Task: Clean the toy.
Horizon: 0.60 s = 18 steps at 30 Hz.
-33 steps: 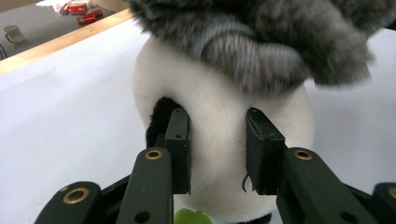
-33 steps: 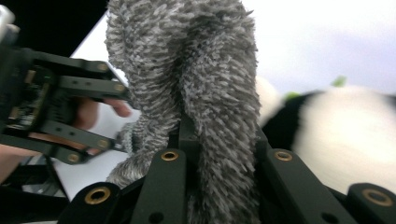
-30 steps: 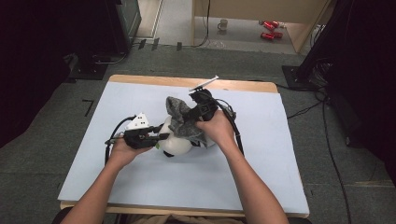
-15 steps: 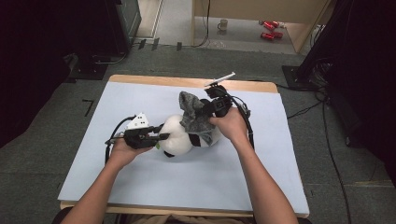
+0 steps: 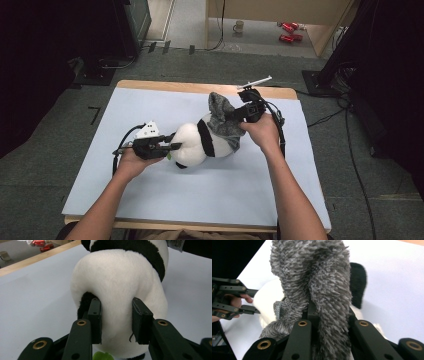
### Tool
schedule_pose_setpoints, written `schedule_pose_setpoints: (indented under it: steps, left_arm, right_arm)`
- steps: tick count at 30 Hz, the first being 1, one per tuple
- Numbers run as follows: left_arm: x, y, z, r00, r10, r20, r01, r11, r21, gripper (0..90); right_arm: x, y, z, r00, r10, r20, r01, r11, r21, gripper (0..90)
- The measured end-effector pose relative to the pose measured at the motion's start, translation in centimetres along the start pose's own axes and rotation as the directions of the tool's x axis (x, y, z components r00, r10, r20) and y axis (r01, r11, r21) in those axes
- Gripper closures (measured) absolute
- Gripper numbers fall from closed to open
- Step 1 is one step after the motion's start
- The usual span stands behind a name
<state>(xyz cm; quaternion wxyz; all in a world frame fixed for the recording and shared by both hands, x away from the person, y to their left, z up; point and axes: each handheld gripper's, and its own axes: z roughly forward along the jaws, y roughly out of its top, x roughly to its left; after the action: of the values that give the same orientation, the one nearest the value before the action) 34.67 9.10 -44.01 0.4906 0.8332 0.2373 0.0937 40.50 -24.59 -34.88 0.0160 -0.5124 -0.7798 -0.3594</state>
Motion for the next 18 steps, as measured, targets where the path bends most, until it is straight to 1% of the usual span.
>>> schedule_pose_setpoints:
  steps: [6,10,12,14,16,18]
  left_arm:
    - [0.0,0.0,0.0,1.0,-0.001,-0.007,0.001,1.0,0.003,66.4]
    - [0.0,0.2,0.1,0.9998,0.005,-0.022,-0.004,1.0,0.006,67.9]
    - [0.0,0.3,0.2,0.9991,0.025,-0.034,-0.025,0.9997,0.0,69.0]
    - [0.1,0.4,0.2,0.9979,0.045,-0.047,-0.045,0.999,-0.001,70.4]
    - [0.3,0.6,0.1,0.9964,0.066,-0.053,-0.066,0.9978,-0.002,71.6]
    - [0.3,0.8,-0.1,0.9914,0.108,-0.075,-0.109,0.994,-0.01,72.8]
  right_arm:
    - [-1.3,-0.3,-0.5,0.9995,0.028,0.014,-0.028,0.9995,-0.012,77.0]
    - [-2.6,-0.9,-0.8,0.9973,0.068,0.027,-0.068,0.9975,-0.018,77.1]
    - [-3.3,-1.3,-0.7,0.9955,0.088,0.035,-0.088,0.996,-0.014,77.1]
    - [-4.1,-2.0,-0.5,0.9929,0.115,0.033,-0.114,0.9933,-0.015,77.1]
    - [-4.6,-2.6,-0.4,0.991,0.128,0.04,-0.128,0.9918,-0.007,77.2]
    - [-5.1,-3.0,-0.4,0.9896,0.127,0.068,-0.128,0.9917,0.011,77.2]
